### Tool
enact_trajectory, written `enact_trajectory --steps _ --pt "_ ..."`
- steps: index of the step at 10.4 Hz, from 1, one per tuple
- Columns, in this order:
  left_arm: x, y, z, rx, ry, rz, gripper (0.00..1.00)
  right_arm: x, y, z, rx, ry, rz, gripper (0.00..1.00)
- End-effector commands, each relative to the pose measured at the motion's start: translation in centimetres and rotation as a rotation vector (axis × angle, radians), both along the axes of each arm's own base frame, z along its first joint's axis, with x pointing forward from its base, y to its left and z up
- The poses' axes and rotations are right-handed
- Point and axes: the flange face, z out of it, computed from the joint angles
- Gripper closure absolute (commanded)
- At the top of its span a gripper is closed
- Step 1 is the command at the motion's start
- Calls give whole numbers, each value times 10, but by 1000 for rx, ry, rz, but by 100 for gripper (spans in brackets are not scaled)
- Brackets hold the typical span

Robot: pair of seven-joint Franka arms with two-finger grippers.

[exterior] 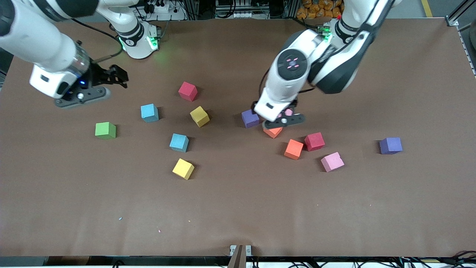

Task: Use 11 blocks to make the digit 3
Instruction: 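Reach the right gripper to yellow cube while the left gripper reaches blue cube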

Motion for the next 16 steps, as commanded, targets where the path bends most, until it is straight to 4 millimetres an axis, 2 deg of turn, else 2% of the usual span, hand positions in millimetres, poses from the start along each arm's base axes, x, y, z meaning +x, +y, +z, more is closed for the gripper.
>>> enact_trajectory --steps 1,2,4,6,10,12,16 --pt "-9 -18 -38 5 -8 63 0 -13 33 -46 17 -24 45 0" --pt "-16 -23 -56 7 -8 65 0 -15 44 -65 26 -50 61 0" --pt "-23 -23 -82 3 -12 88 0 -25 78 -103 46 -74 125 0" --pt "-37 -28 -107 6 -6 79 0 -27 83 -144 71 -115 133 0" --pt "-43 -38 -143 -6 5 78 0 -42 110 -211 124 -138 187 0" --pt "-43 -40 -161 -17 3 80 0 -48 130 -235 157 -129 218 0" --pt "-48 -41 -177 -1 11 66 0 -56 146 -273 196 -131 249 0"
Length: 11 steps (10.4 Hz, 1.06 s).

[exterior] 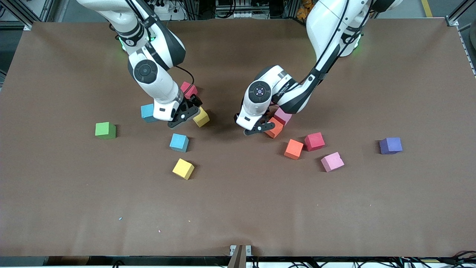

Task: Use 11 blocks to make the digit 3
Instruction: 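Reach the right gripper to yellow cube while the left gripper reaches blue cube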

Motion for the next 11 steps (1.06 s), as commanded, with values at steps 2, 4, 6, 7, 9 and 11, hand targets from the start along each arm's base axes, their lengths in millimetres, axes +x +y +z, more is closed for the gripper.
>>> enact_trajectory --steps 2,4,6,7,9,11 --pt "-8 -8 -6 23 -19 25 0 -10 11 -33 18 -12 52 0" --pt "-10 -8 -9 27 -14 23 4 -16 15 -48 18 5 70 0" --pt "-11 -6 -12 32 -9 25 47 -19 17 -58 18 17 79 0" --pt "-13 -5 -14 36 -5 22 55 -23 19 -67 19 34 83 0" --pt "-17 -5 -11 41 -5 18 87 -26 21 -76 18 51 87 0" --pt "-29 -13 5 42 -14 -6 91 -32 26 -85 12 57 114 0"
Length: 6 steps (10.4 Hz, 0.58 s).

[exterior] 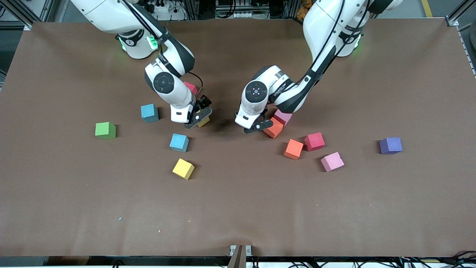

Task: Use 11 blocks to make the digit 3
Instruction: 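Grasp and lift the yellow cube with the right gripper while the left lifts blue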

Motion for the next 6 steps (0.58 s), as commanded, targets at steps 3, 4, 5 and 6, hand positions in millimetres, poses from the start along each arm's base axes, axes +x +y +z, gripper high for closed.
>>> enact_trajectory --steps 3,4,5,6 --pt "-67 -24 34 36 -36 -101 94 -5 0 -20 -28 -4 64 1" --pt "-80 -25 38 38 -36 -126 94 -3 -3 -22 -44 -18 88 14" --pt "-95 -30 41 32 -30 -157 94 -1 -7 -25 -53 -21 90 28" --pt "-106 -36 43 25 -29 -185 94 1 -9 -24 -53 -22 87 51"
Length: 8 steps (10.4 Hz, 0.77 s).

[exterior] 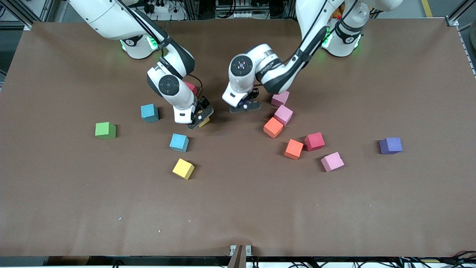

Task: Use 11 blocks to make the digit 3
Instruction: 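Grasp and lift the yellow cube with the right gripper while the left lifts blue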

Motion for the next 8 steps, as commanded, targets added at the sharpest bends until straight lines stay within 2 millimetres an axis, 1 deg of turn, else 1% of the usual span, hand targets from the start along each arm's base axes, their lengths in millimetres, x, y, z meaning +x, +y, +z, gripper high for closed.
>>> enact_trajectory --steps 1,2,3,4,5,6,7,8 --pt "-21 1 10 25 -48 -76 95 4 -2 -2 -4 -14 3 75" --pt "-32 -6 11 25 -61 -117 95 7 -6 -2 -7 -16 -6 91" --pt "-38 -12 12 9 -64 -130 95 12 -12 -3 -12 -17 -17 95" --pt "-43 -16 11 -6 -65 -136 94 12 -11 -2 -12 -19 -13 100" --pt "-44 -17 7 -5 -59 -135 94 16 -12 2 -13 -24 -12 100" --pt "-47 -21 0 -22 -57 -127 94 16 -12 4 -13 -28 -6 100" --pt "-55 -27 -6 -36 -56 -126 94 19 -11 7 -9 -35 6 100" --pt "-55 -28 -10 -33 -53 -102 94 20 -10 10 -3 -46 51 100"
